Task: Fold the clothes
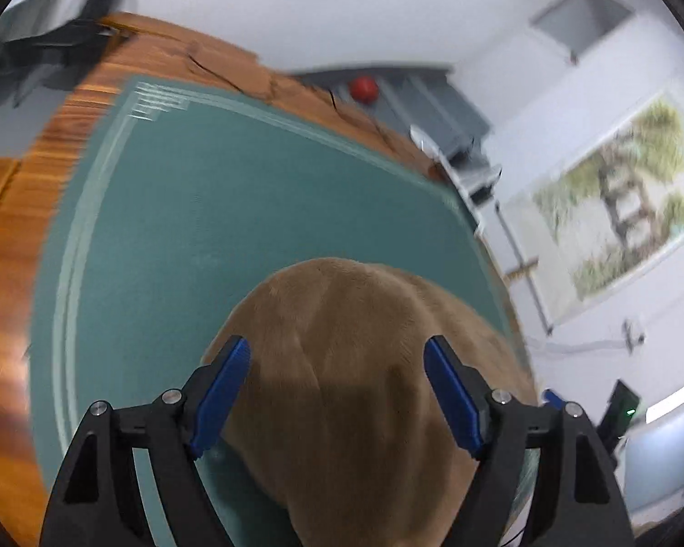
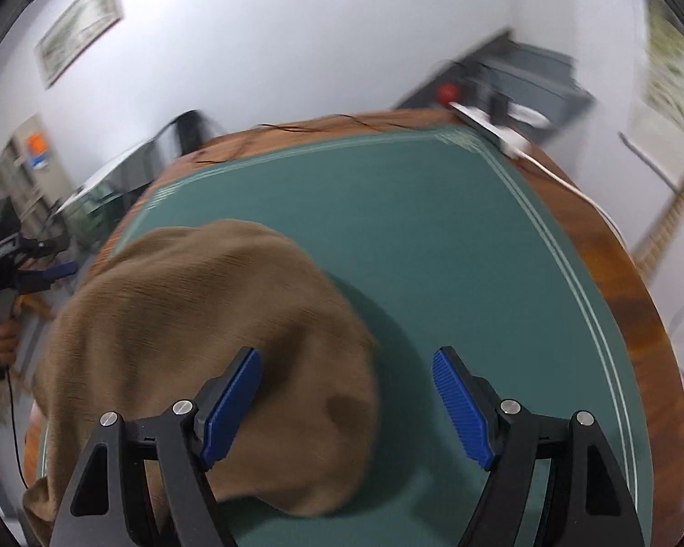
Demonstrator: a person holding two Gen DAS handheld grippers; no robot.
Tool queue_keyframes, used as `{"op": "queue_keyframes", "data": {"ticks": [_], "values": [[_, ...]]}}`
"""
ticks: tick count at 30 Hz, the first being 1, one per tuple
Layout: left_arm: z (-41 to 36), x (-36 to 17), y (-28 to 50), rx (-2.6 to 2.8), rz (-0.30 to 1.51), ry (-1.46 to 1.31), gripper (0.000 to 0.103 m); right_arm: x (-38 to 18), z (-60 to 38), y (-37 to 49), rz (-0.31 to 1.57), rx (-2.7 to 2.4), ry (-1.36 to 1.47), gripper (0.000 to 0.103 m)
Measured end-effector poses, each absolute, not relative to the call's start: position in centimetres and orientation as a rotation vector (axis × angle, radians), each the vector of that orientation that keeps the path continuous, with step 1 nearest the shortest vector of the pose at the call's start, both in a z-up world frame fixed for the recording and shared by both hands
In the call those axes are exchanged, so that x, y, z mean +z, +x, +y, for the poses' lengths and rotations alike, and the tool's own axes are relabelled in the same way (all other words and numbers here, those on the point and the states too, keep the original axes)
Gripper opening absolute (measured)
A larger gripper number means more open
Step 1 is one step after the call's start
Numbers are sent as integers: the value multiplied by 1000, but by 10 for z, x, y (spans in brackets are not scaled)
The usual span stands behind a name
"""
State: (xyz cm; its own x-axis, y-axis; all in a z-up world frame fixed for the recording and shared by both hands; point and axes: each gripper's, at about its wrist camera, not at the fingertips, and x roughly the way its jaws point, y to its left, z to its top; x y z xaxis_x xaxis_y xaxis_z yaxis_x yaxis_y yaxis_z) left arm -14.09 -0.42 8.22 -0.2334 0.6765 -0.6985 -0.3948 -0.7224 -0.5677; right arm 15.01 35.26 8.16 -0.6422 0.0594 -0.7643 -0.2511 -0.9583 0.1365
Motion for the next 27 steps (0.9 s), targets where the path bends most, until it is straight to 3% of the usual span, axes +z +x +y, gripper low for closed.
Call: {"op": "queue_keyframes", "data": {"ticks": [7,9,10,12,17,20,24,27], "values": [[28,34,-188,1914,-295,-1460,82,72,373,162,399,2557,-1248,80],[34,27,-190,1867,-305,-1478,77,70,375,159,402,2548,-1255,80],[38,25,-189,1842,-305,-1487,68,69,375,158,404,2545,-1258,80],[43,21,-185,1804,-297,-1509,15,68,374,154,405,2549,-1264,80],[30,53,-148,1780,-331,-1406,11,67,370,141,385,2584,-1272,79],[12,112,-95,1694,-378,-1179,11,69,369,132,369,2608,-1267,80],[24,173,-4,1576,-169,-1002,11,70,373,119,389,2628,-1258,80],[45,183,63,1496,62,-979,11,72,382,106,457,2636,-1241,80]]}}
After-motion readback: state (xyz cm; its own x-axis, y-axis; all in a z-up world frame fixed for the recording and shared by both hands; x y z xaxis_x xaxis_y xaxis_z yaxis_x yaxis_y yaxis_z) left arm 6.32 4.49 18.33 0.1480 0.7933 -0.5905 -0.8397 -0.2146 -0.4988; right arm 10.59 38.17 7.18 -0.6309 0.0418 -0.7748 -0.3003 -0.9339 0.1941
